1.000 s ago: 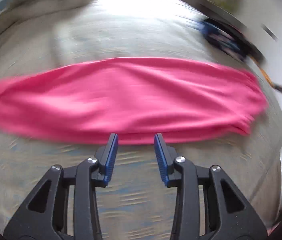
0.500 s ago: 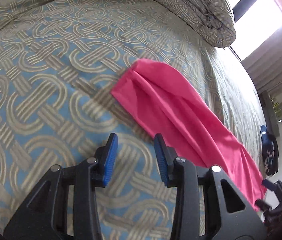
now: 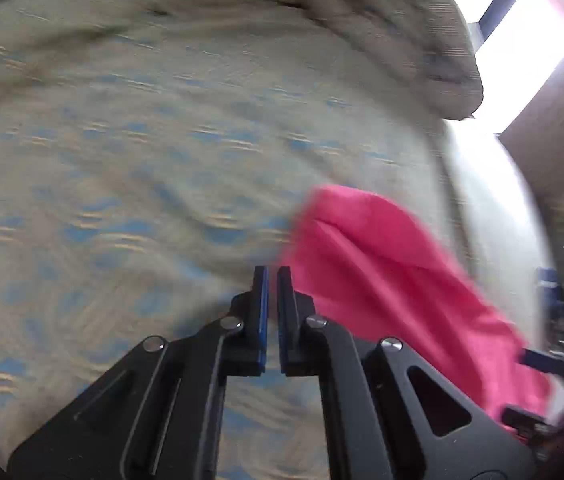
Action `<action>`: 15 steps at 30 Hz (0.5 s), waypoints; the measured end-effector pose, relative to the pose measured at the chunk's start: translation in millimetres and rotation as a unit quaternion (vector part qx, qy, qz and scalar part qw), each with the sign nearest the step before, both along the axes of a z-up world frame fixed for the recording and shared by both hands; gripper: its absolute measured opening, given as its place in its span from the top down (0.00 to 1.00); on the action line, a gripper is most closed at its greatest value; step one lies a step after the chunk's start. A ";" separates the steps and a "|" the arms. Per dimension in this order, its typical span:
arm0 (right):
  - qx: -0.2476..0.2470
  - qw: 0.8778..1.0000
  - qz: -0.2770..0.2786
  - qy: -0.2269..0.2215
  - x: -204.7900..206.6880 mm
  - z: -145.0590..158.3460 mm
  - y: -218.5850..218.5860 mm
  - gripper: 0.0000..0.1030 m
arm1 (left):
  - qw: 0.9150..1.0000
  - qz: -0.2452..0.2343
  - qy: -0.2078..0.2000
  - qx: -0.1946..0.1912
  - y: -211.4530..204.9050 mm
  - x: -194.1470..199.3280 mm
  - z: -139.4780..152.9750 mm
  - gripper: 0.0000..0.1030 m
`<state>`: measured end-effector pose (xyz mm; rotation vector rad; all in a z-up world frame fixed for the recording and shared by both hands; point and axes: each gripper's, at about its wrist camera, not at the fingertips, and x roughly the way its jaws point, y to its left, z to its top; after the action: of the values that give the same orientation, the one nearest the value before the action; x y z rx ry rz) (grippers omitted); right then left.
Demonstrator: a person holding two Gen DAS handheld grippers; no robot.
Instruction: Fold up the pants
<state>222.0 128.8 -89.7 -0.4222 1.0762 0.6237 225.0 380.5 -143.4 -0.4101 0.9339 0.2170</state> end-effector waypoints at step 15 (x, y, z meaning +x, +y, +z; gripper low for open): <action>0.002 0.999 -0.034 0.008 23.0 -17.0 2.5 0.32 | 0.985 -0.121 -0.011 -0.121 -55.7 30.1 1.5 0.75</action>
<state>244.9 131.3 -106.7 -0.3773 1.1002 0.5701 255.1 324.8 -141.9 -0.5166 0.9820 -0.1234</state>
